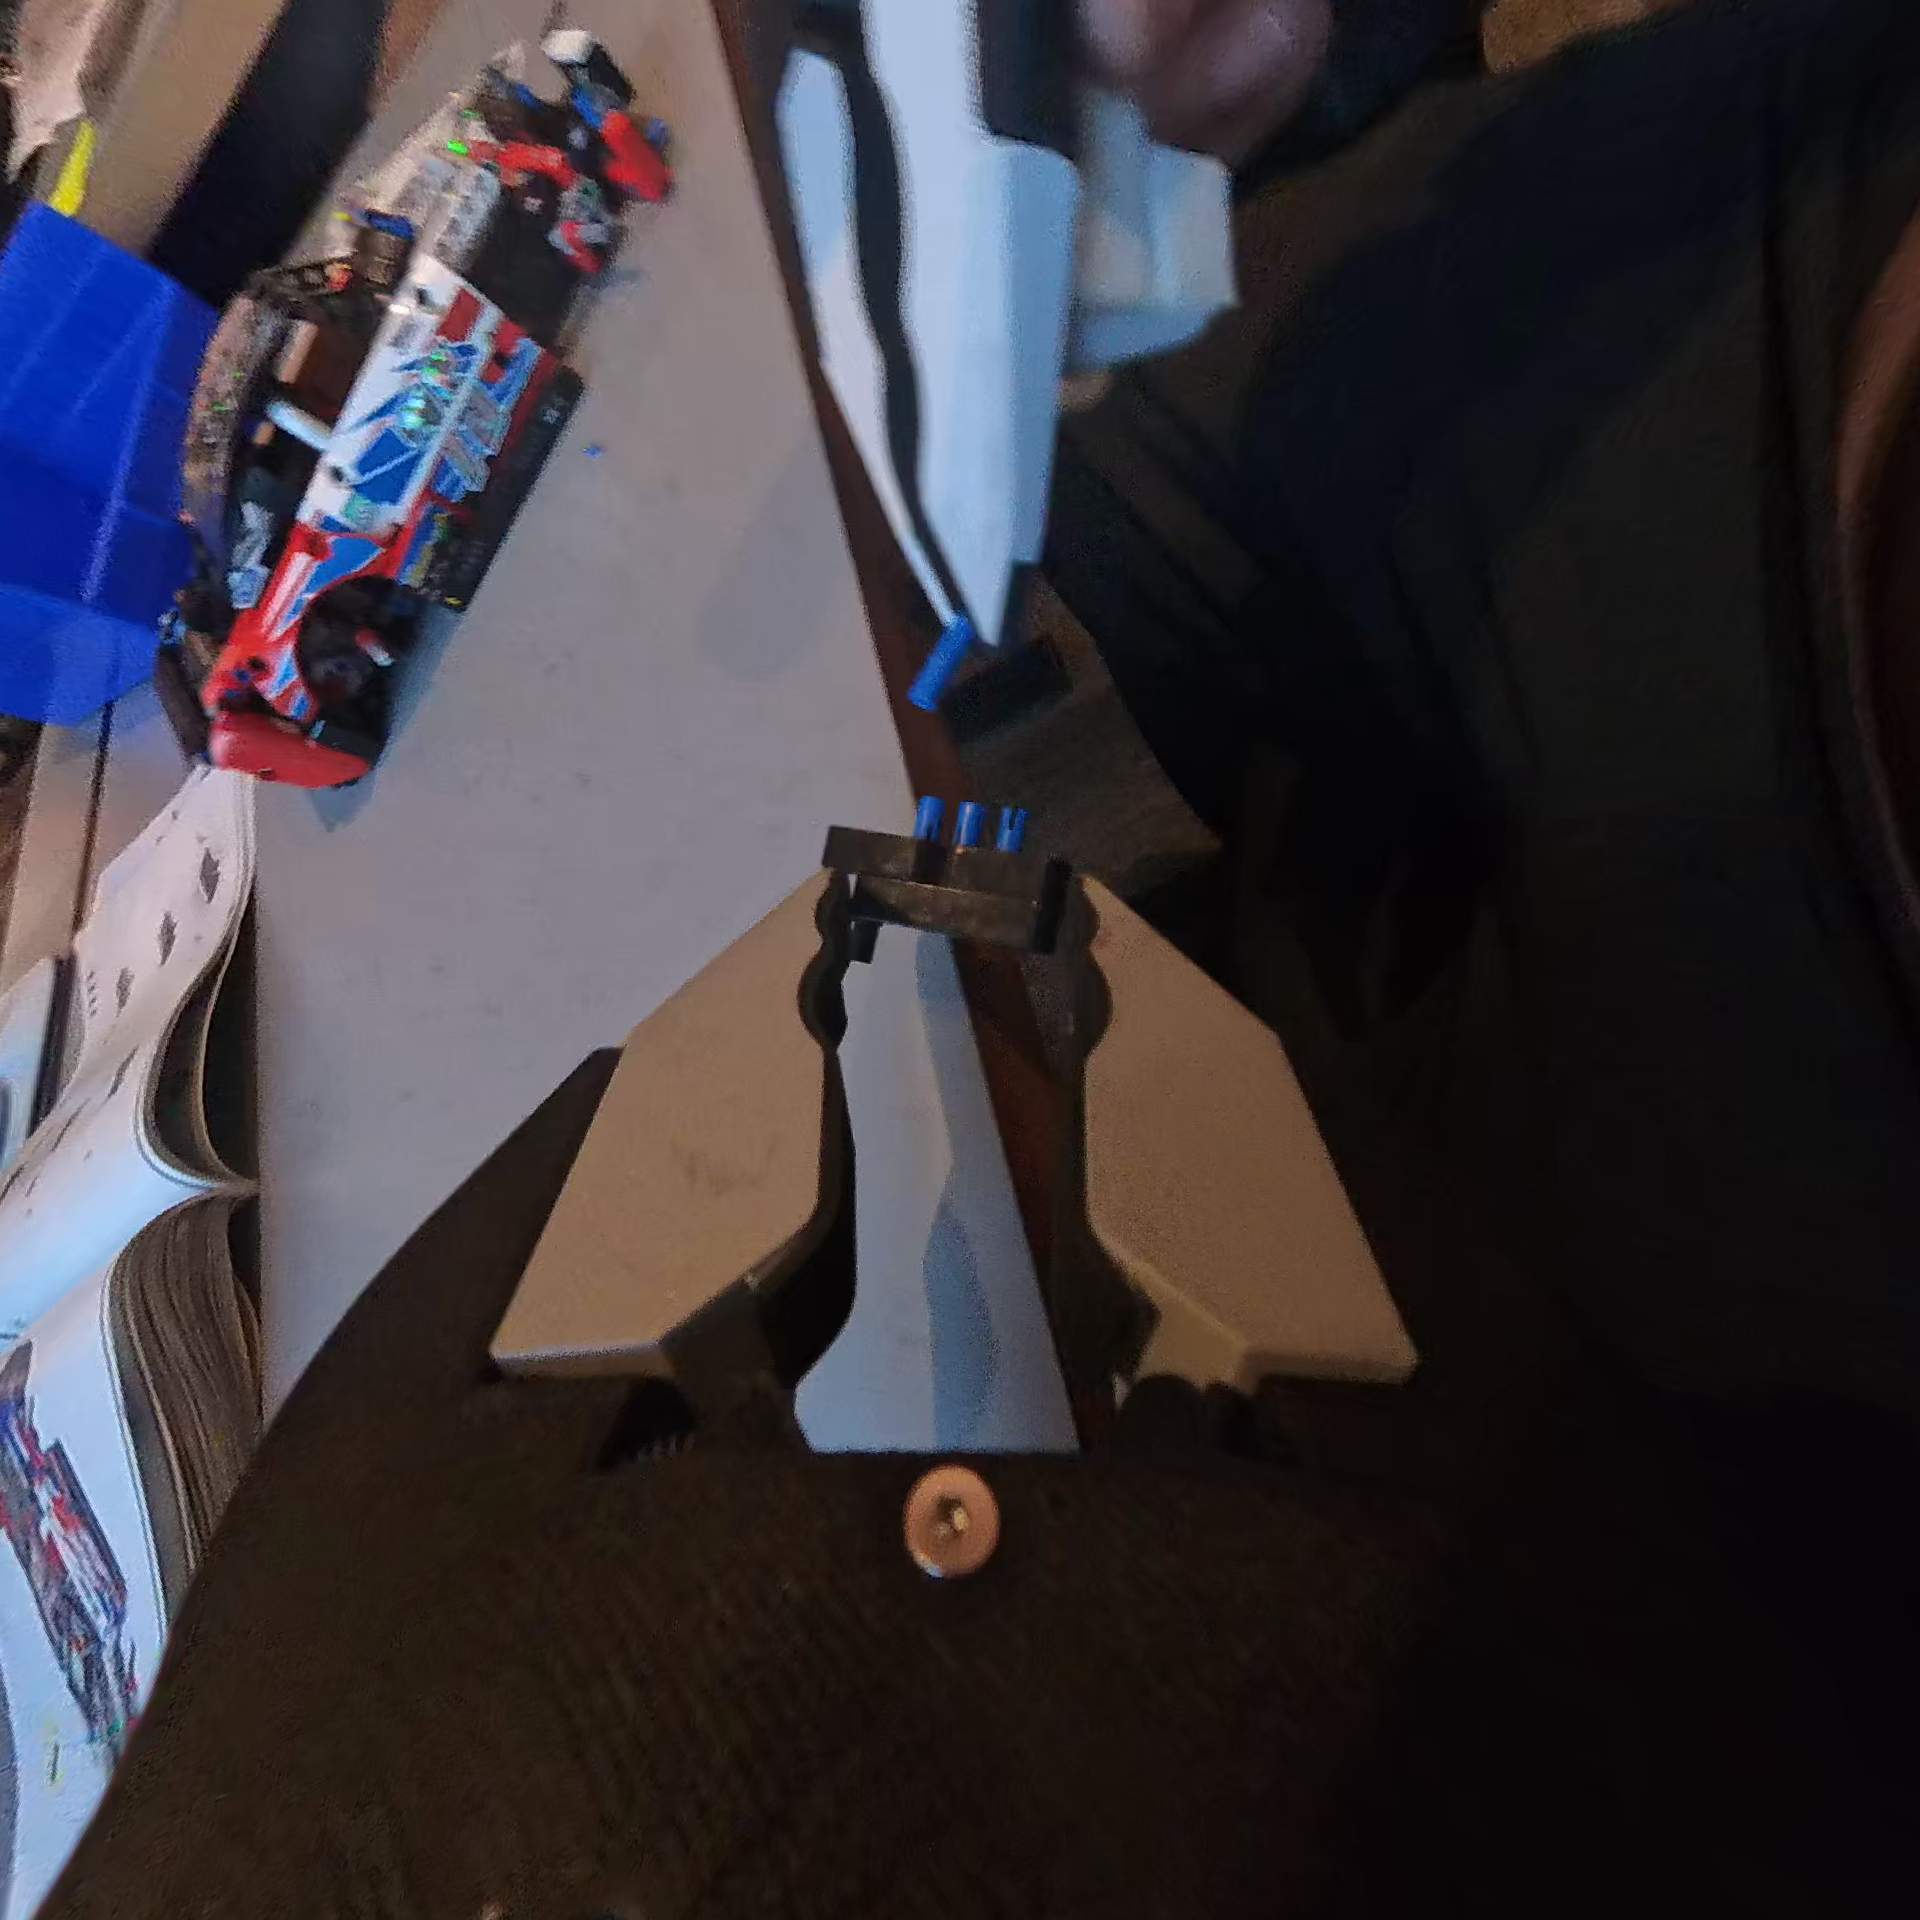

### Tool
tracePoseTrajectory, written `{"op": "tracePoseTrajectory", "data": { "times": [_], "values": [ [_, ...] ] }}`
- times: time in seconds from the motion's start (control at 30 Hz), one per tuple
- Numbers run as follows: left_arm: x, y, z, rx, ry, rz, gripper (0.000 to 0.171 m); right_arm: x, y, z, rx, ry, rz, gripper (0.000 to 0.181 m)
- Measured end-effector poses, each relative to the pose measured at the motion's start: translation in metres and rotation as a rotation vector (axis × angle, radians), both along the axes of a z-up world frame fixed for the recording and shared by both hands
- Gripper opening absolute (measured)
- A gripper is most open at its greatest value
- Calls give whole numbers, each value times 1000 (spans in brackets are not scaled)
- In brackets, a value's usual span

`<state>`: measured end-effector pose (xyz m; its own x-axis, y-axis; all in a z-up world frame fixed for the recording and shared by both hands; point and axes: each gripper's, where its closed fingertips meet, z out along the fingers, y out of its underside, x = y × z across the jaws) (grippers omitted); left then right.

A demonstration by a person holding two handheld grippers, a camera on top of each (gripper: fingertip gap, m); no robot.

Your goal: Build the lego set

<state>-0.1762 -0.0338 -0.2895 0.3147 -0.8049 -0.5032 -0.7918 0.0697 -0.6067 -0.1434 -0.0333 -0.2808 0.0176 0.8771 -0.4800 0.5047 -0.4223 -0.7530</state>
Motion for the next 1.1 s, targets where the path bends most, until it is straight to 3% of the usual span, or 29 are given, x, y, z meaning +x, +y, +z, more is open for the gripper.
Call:
{"op": "tracePoseTrajectory", "data": {
  "times": [0.23,0.47,0.57,0.67,1.1],
  "values": [
    [-3,-3,-18,-9,114,-69,38,-10,0,-11,-176,-56,8,5],
    [-2,6,4,-12,7,-65,38,-15,4,4,-219,31,-26,5],
    [-22,7,-17,-265,33,-20,38,-13,8,7,-185,39,-31,5],
    [-27,11,-14,-403,-29,12,39,-12,5,5,-192,36,-23,5],
    [-29,7,-15,-46,97,213,56,-10,-1,4,-142,22,10,5]
  ]
}}
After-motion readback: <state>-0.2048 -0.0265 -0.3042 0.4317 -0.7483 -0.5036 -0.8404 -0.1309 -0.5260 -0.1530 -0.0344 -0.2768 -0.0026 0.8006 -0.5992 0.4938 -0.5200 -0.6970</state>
